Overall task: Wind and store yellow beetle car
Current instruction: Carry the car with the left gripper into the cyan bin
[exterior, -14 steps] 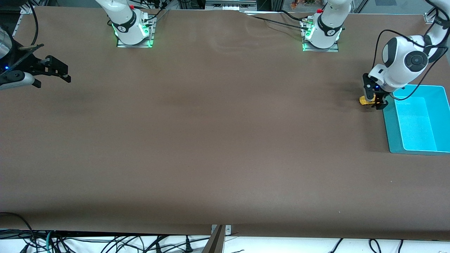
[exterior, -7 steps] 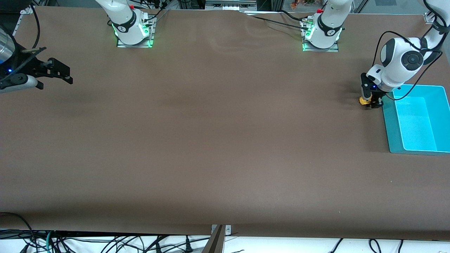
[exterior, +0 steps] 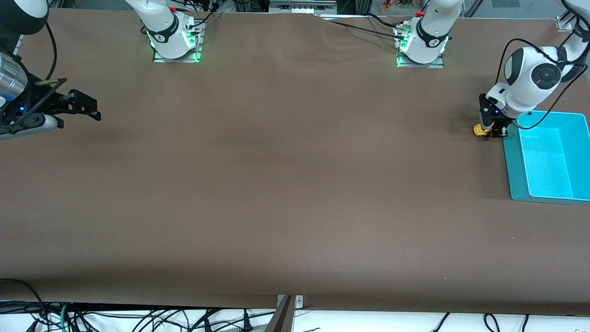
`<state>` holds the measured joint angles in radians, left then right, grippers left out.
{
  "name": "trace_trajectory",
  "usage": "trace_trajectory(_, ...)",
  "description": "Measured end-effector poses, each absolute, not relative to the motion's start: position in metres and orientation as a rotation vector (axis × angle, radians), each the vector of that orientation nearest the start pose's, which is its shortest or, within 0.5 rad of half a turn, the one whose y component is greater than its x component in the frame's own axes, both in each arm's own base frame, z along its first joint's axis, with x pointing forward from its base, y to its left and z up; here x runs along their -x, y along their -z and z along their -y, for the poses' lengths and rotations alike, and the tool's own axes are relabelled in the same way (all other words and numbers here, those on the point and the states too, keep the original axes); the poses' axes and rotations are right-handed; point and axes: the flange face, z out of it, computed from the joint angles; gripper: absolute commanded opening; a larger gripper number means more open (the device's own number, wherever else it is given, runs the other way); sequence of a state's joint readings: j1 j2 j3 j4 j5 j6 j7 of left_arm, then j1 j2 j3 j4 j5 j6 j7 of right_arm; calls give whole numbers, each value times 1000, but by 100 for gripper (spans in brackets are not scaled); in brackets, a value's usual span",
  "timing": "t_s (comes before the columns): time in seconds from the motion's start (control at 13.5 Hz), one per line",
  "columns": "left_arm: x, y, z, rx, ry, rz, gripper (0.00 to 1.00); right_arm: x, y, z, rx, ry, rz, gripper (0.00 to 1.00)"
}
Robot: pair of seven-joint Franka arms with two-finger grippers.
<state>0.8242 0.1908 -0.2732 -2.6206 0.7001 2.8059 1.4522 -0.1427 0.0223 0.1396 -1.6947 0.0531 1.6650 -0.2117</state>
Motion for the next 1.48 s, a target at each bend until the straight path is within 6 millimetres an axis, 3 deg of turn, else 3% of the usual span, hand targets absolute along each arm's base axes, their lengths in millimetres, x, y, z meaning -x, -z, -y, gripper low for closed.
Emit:
trace_trajectory(0.22,-395,-194,-180,2146,-179,-2086,21,-565,-566,2,3036,-48,285,100)
trace_trajectory(0.59,-447,-222,-115,2257,-163,-2011,21,-566,-571,28,2996,-15,267,100)
trace_trajectory(0.81,-503,-284,-93,2311,-342,-1989,23,-567,-576,22,2988,2,306,100)
trace_trajectory(0.96,-528,-327,-96,2314,-425,-1964,23,-569,-574,14,2976,-3,324,100)
trace_trajectory(1.11,-539,-353,-115,2294,-454,-1981,25,-572,-565,12,2965,-25,325,100)
trace_trajectory(1.19,-539,-360,-136,2295,-456,-1983,25,-574,-561,12,2962,-36,326,100)
trace_trajectory(1.33,-531,-358,-200,2315,-468,-1978,25,-575,-557,10,2958,-52,335,100)
trace_trajectory(1.48,-517,-333,-281,2307,-478,-1988,25,-569,-554,9,2950,-127,343,100)
